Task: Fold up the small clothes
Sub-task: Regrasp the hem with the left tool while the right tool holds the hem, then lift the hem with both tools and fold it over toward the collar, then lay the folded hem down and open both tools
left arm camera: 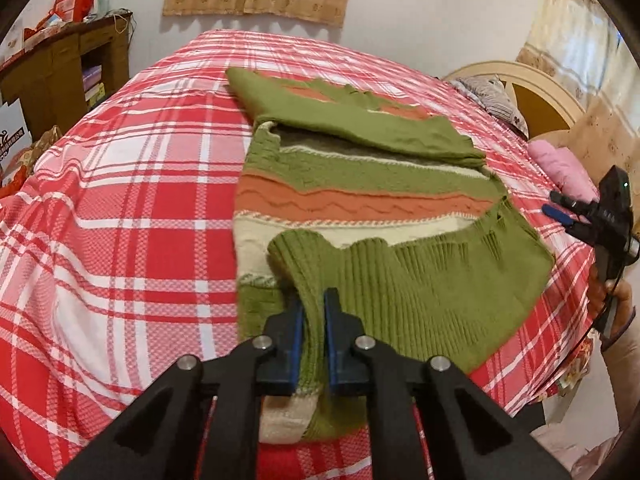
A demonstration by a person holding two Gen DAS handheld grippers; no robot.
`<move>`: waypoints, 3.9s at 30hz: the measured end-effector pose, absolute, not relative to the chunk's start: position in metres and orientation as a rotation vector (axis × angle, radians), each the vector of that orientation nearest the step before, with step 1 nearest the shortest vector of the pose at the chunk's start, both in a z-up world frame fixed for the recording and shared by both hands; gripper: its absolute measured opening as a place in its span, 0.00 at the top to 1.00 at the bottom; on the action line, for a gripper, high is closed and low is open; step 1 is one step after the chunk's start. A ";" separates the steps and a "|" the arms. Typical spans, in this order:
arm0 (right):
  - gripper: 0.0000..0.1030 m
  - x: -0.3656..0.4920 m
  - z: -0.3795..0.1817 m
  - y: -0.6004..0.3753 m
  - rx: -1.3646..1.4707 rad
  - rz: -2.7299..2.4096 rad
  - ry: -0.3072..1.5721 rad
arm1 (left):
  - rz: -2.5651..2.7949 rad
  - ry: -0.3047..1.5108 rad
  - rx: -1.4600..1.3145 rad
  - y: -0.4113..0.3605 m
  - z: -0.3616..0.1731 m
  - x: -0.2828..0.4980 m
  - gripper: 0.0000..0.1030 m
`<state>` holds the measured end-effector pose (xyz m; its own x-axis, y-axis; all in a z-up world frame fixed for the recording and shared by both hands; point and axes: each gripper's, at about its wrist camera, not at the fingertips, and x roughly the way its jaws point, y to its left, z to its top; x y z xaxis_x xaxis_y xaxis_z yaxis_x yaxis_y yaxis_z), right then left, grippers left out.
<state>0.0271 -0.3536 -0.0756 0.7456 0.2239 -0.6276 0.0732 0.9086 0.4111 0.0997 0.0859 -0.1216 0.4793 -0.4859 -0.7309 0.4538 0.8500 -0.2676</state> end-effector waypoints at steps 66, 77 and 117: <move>0.96 0.236 -0.001 -0.348 -0.058 -0.250 0.584 | -0.325 0.720 -0.108 0.016 -0.036 0.305 0.90; 1.00 0.301 -0.090 -0.401 0.038 -0.380 0.756 | -0.132 0.821 -0.071 -0.008 -0.105 0.377 0.92; 0.28 0.297 -0.080 -0.385 0.113 -0.065 0.853 | -0.188 0.868 0.106 -0.026 -0.118 0.350 0.25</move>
<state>0.2973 -0.3850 -0.0799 0.6561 -0.0117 -0.7546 0.1024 0.9920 0.0736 0.3501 -0.0257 -0.1176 0.6316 -0.1205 -0.7659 0.2067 0.9783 0.0165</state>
